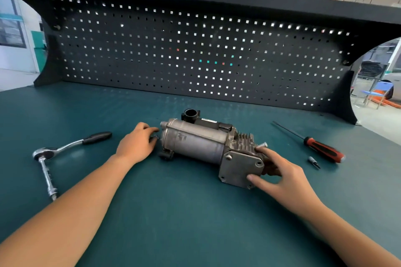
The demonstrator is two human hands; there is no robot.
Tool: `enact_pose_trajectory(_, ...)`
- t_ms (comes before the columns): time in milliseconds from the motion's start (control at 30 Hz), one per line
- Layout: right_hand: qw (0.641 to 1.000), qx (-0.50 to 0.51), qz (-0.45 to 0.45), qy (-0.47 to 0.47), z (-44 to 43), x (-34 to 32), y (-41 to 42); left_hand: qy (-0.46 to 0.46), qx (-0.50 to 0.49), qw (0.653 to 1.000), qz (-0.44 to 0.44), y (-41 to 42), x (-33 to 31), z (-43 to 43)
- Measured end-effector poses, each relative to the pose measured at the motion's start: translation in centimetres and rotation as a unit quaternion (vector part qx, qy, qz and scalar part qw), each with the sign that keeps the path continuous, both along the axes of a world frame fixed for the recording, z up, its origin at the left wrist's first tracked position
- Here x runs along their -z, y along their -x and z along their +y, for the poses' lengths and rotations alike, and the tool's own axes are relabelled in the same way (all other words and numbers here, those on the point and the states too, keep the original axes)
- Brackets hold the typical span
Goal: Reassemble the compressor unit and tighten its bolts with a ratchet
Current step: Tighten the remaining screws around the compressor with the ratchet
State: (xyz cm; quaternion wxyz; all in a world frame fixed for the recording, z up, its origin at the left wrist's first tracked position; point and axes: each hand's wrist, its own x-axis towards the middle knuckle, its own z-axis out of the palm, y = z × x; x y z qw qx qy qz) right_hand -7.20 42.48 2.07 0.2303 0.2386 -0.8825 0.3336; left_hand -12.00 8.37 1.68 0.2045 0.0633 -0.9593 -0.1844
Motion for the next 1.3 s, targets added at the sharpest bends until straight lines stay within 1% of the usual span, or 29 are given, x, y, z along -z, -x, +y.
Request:
enact_pose_trajectory(100, 0.998, 0.044, 0.003, -0.033, -0.3, -0.3, -0.6, 0.064, 0.004, 0.998, -0.007, 0.5, 0.2, 0.2)
enact_pose_trajectory(133, 0.994, 0.081, 0.021, -0.066, -0.5, -0.5, -0.7, 0.084, 0.005, 0.996, -0.014, 0.5, 0.2, 0.3)
enact_pose_trajectory(200, 0.974, 0.157, 0.074, -0.144, -1.2, -0.7, -0.9, 0.111, 0.015, 0.993, -0.038, 0.7, 0.4, 0.4)
enact_pose_trajectory(233, 0.965, 0.178, 0.098, -0.164, -1.6, -0.7, -1.0, 0.113, 0.019, 0.992, -0.048, 0.7, 0.4, 0.4)
enact_pose_trajectory(300, 0.962, 0.191, 0.114, -0.161, -2.2, -0.9, -0.9, 0.089, 0.016, 0.995, -0.043, 0.7, 0.2, 0.4)
enact_pose_trajectory(333, 0.963, 0.191, 0.103, -0.158, -2.3, -1.0, -0.9, 0.07, 0.011, 0.997, -0.018, 0.5, 0.1, 0.6)
enact_pose_trajectory(367, 0.965, 0.19, 0.088, -0.157, -2.3, -1.1, -0.9, 0.047, 0.007, 0.998, 0.033, 0.2, -0.2, 0.8)
enact_pose_trajectory(400, 0.967, 0.188, 0.077, -0.157, -2.2, -1.1, -0.8, 0.02, 0.009, 0.994, 0.111, -0.2, -0.5, 1.1)
enact_pose_trajectory(433, 0.968, 0.185, 0.074, -0.154, -2.1, -1.0, -0.7, -0.003, 0.022, 0.98, 0.199, -0.7, -1.0, 1.5)
enact_pose_trajectory(467, 0.969, 0.181, 0.071, -0.149, -2.1, -1.0, -0.7, -0.018, 0.047, 0.959, 0.28, -1.3, -1.5, 2.1)
enact_pose_trajectory(500, 0.971, 0.178, 0.066, -0.143, -2.1, -1.0, -0.8, -0.03, 0.077, 0.937, 0.34, -2.0, -2.2, 2.8)
enact_pose_trajectory(533, 0.973, 0.174, 0.061, -0.138, -2.1, -1.0, -0.8, -0.035, 0.112, 0.92, 0.375, -2.8, -2.9, 3.7)
enact_pose_trajectory(600, 0.975, 0.167, 0.06, -0.136, -2.1, -1.0, -0.7, -0.019, 0.184, 0.893, 0.41, -4.3, -3.9, 5.9)
enact_pose_trajectory(667, 0.974, 0.168, 0.062, -0.136, -2.1, -1.0, -0.8, -0.012, 0.26, 0.879, 0.4, -5.5, -4.5, 8.7)
enact_pose_trajectory(733, 0.974, 0.17, 0.065, -0.138, -2.1, -0.9, -0.8, -0.017, 0.319, 0.887, 0.335, -6.2, -4.4, 11.1)
enact_pose_trajectory(833, 0.974, 0.168, 0.066, -0.136, -2.2, -1.0, -0.8, -0.001, 0.32, 0.916, 0.242, -6.1, -3.4, 12.7)
enact_pose_trajectory(900, 0.974, 0.167, 0.065, -0.139, -2.3, -1.0, -0.9, -0.03, 0.308, 0.927, 0.214, -5.8, -3.0, 12.7)
enact_pose_trajectory(967, 0.974, 0.167, 0.069, -0.14, -2.4, -0.9, -0.9, -0.058, 0.301, 0.928, 0.214, -5.5, -2.9, 12.9)
enact_pose_trajectory(1067, 0.972, 0.17, 0.084, -0.142, -2.4, -1.0, -0.9, -0.062, 0.299, 0.929, 0.209, -5.3, -3.3, 13.1)
enact_pose_trajectory(1133, 0.971, 0.169, 0.081, -0.149, -2.3, -0.9, -0.9, -0.06, 0.316, 0.925, 0.203, -5.1, -3.6, 13.0)
enact_pose_trajectory(1200, 0.973, 0.165, 0.083, -0.141, -2.3, -1.0, -1.0, -0.07, 0.346, 0.914, 0.201, -5.1, -3.8, 12.9)
enact_pose_trajectory(1233, 0.972, 0.168, 0.106, -0.13, -2.3, -1.0, -1.1, -0.076, 0.356, 0.908, 0.205, -5.1, -3.8, 12.8)
enact_pose_trajectory(1300, 0.96, 0.172, 0.193, -0.106, -2.5, -1.3, -0.9, -0.094, 0.362, 0.902, 0.216, -5.1, -3.9, 12.9)
